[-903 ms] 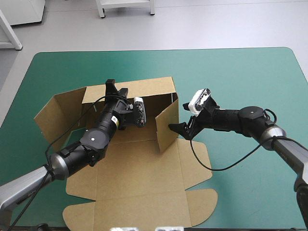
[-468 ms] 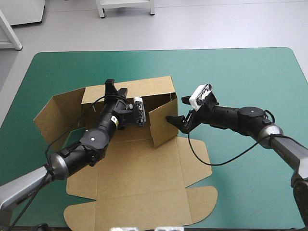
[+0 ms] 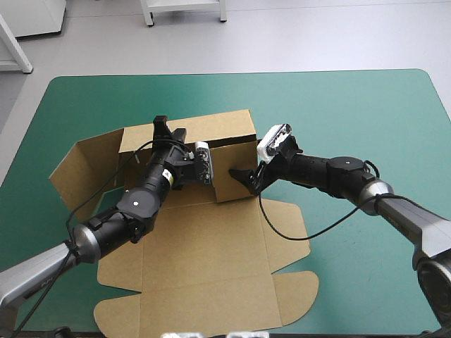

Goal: Fold the box

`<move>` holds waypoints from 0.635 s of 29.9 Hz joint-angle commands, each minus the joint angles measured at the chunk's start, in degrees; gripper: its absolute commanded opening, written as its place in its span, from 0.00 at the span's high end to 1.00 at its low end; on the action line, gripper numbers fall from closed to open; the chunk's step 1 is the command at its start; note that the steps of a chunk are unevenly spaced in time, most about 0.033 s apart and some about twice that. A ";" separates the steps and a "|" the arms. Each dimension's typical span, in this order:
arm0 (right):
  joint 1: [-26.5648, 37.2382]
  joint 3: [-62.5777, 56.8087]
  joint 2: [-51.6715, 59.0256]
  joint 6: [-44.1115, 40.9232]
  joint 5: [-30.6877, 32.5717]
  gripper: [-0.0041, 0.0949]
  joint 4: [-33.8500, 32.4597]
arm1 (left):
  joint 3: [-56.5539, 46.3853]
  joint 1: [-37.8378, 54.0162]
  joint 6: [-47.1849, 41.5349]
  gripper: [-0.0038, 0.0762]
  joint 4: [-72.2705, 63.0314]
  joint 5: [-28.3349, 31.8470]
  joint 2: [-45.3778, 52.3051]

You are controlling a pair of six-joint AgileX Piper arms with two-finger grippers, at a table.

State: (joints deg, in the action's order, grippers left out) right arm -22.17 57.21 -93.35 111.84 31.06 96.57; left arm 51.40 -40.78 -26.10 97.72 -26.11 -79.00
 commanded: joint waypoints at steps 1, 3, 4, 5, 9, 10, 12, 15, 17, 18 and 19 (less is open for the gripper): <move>-1.49 3.47 2.24 0.41 -3.25 0.05 4.92 | 1.53 -0.34 -0.58 0.96 1.80 -1.19 1.87; -2.63 4.23 2.14 0.30 -6.21 0.05 5.23 | 1.53 -0.34 -0.58 0.96 1.80 -1.29 1.87; -3.08 4.64 1.92 -0.17 -7.87 0.05 5.23 | 1.53 -0.34 -0.58 0.96 1.80 -1.29 1.87; -3.49 4.75 1.81 -0.21 -8.45 0.05 6.08 | 1.53 -0.34 -0.58 0.96 1.80 -1.29 1.87; -4.15 5.34 0.83 -2.07 -9.53 0.05 6.51 | 1.53 -0.34 -0.69 0.96 1.80 -1.42 1.87; -4.15 5.37 0.73 -3.03 -9.76 0.05 6.51 | 1.53 -0.34 -0.69 0.96 1.80 -1.49 1.87; -4.15 5.76 0.50 -4.99 -10.11 0.09 6.51 | 1.53 -0.34 -0.69 0.96 1.80 -2.00 1.87; -4.15 6.43 0.50 -5.59 -9.91 0.19 6.51 | 1.53 -0.34 -0.85 0.96 1.80 -2.23 1.87; -4.15 6.85 0.50 -5.59 -9.19 0.27 6.51 | 1.53 -0.34 -0.85 0.96 1.80 -2.23 1.87; -4.15 6.88 0.50 -5.59 -8.70 0.32 6.51 | 1.53 -0.34 -0.85 0.96 1.80 -2.23 1.87; -4.15 6.88 0.50 -5.59 -7.92 0.36 6.51 | 1.53 -0.34 -0.85 0.96 1.80 -2.23 1.87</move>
State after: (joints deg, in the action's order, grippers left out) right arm -26.39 61.92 -95.18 106.43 19.98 97.83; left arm 51.29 -40.78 -26.15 97.72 -27.34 -79.00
